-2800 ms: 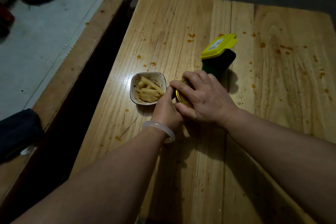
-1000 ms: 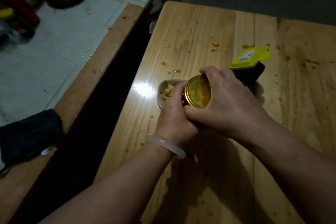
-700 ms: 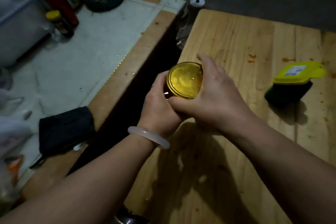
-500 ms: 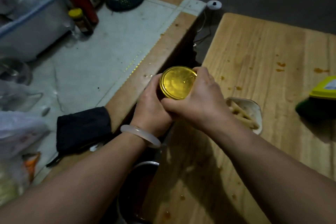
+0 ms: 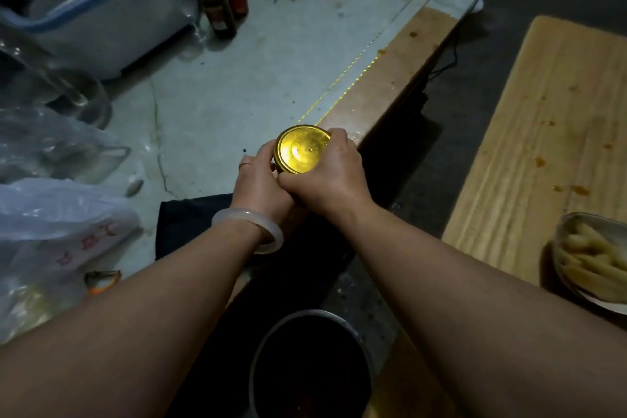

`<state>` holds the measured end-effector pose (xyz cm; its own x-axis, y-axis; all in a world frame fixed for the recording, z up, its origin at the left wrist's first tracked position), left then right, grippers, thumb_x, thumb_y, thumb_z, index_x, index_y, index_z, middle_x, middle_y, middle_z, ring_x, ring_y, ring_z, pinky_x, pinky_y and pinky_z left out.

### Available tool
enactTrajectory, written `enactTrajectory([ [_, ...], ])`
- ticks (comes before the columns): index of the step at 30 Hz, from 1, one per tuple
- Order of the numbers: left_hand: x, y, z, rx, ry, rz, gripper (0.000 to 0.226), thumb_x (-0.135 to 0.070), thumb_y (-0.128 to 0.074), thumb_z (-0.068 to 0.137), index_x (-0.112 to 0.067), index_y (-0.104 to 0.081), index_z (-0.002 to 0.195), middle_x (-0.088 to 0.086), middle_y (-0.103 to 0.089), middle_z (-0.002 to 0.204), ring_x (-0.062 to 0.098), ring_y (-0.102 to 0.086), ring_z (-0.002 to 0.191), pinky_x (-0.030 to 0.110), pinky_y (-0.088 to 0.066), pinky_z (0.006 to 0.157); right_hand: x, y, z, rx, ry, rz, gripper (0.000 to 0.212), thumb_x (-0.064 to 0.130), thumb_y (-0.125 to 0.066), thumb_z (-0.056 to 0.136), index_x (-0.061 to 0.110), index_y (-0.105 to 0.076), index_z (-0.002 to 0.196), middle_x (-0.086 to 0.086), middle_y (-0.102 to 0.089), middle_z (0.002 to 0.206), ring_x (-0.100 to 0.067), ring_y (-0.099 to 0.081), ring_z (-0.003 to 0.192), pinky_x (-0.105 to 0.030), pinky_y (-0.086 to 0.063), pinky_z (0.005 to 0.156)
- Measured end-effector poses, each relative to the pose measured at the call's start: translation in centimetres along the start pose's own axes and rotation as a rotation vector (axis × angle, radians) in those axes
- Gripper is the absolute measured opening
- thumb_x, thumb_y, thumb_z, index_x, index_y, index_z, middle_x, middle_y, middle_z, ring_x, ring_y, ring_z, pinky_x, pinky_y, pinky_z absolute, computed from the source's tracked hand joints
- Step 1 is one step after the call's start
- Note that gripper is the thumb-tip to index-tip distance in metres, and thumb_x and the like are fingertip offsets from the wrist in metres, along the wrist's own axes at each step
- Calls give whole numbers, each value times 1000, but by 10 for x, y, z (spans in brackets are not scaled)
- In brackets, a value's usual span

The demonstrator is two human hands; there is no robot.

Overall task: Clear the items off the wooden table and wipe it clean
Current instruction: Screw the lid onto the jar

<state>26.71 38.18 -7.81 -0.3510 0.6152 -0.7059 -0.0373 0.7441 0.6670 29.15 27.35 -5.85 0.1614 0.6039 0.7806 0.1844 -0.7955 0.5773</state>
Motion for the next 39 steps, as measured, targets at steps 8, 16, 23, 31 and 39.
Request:
enactTrajectory([
  [8, 23, 10, 10, -26, 169, -65, 57, 0, -55, 80, -22, -47, 131, -2, -60, 72, 24, -62, 88, 30, -48, 81, 6, -29, 16, 32, 17, -73, 92, 41, -86, 59, 9, -37, 130, -7, -46, 129, -24, -47, 119, -24, -35, 83],
  [16, 30, 9, 15, -25, 225, -163, 57, 0, -50, 80, -24, -49, 132, 16, -66, 102, 30, -62, 97, 33, -50, 84, 7, -44, 27, 47, -8, -89, 90, 36, -85, 61, 10, -36, 132, -8, -46, 130, -27, -48, 121, -30, -40, 91],
  [23, 30, 7, 20, 40, 244, -278, 64, 4, -50, 84, -25, -40, 140, 10, -62, 97, 23, -58, 91, 26, -43, 77, 6, -51, 37, 48, -10, -71, 97, 36, -86, 58, 12, -35, 137, -8, -45, 131, -27, -49, 120, -31, -42, 90],
  [31, 28, 10, 36, 70, 338, -356, 75, -8, -54, 81, -36, -27, 146, 9, -66, 114, 29, -61, 106, 38, -49, 93, 6, -43, 37, 104, 6, 109, 93, 17, -75, 77, 21, -20, 152, -8, -26, 137, -11, -44, 104, -3, -24, 75],
  [39, 27, 9, 48, 52, 449, -627, 96, 17, -50, 74, -28, -15, 150, 6, -70, 80, 26, -63, 86, 40, -50, 85, 5, -37, 38, 206, -37, 323, 96, -8, -58, 76, 28, -15, 154, -1, -50, 139, -19, -46, 131, -33, -42, 106],
])
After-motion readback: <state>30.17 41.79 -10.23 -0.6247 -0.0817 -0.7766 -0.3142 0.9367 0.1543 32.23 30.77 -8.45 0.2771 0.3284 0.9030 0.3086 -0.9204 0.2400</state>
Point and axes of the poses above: each hand's wrist, its own z-axis towards the middle knuckle, its own y-axis out of the back of the hand, x = y × z, the point moved 1 cm from there along z, towards the middle knuckle
